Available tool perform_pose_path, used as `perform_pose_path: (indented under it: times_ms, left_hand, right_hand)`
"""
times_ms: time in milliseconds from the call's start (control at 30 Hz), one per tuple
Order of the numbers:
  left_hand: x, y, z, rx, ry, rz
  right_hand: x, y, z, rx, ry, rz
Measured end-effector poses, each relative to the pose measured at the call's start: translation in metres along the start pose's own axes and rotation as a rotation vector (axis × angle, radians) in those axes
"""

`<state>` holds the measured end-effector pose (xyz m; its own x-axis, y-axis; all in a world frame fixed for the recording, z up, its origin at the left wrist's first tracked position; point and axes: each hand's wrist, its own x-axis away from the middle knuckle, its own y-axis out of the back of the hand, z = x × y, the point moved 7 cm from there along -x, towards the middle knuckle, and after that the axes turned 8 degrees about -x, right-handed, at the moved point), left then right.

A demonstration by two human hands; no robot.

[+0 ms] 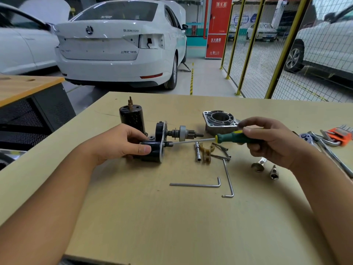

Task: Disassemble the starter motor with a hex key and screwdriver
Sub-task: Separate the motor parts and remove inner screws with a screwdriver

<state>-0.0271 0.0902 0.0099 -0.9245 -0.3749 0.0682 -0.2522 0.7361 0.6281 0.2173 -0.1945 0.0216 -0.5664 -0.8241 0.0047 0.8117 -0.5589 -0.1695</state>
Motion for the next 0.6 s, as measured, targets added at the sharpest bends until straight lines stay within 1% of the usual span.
perform_pose_path:
  times_ms: [100,167,267,333,433,533,600]
  left_hand:
    - [-0.0001,-0.0004,-0.0005,0.002,-0.010,0.006]
    - [-0.0003,-0.0001,-0.0003,0.009,-0.014,0.007]
    - [-0.0005,-0.0001,0.0005,0.011,-0.007,0.009]
    - [-0.0003,-0.0008,0.0004,0.010,-0.004,0.010]
    - [0.0004,-0.0012,-0.0002,0.019,-0.006,0.007]
    - [0.0006,0.0003,0.0005,0.022,-0.003,-0.012]
    - [0.0000,0.0007,0.0017,0.038,-0.002,-0.018]
  right_hand:
    - [0.0002,-0.0009,0.0013,-0.041,0.032,0.037]
    - [0.0014,-0.0048,0.0004,-0.038,-0.005,0.052]
    - [0.0023,-0.0012,-0.0033,0.058,-0.097,-0.016]
    - [0.0024,0.0030,-0.0049,0.084,-0.117,-0.050]
    - [0.0028,-0.0009,-0.0028,0.081,-0.066,-0.008]
    - [0.0017,-0.0027,0.0013,-0.005,0.018,0.014]
    - [-0.0001,-0.0044,0.0012,-0.053,0.039,0.012]
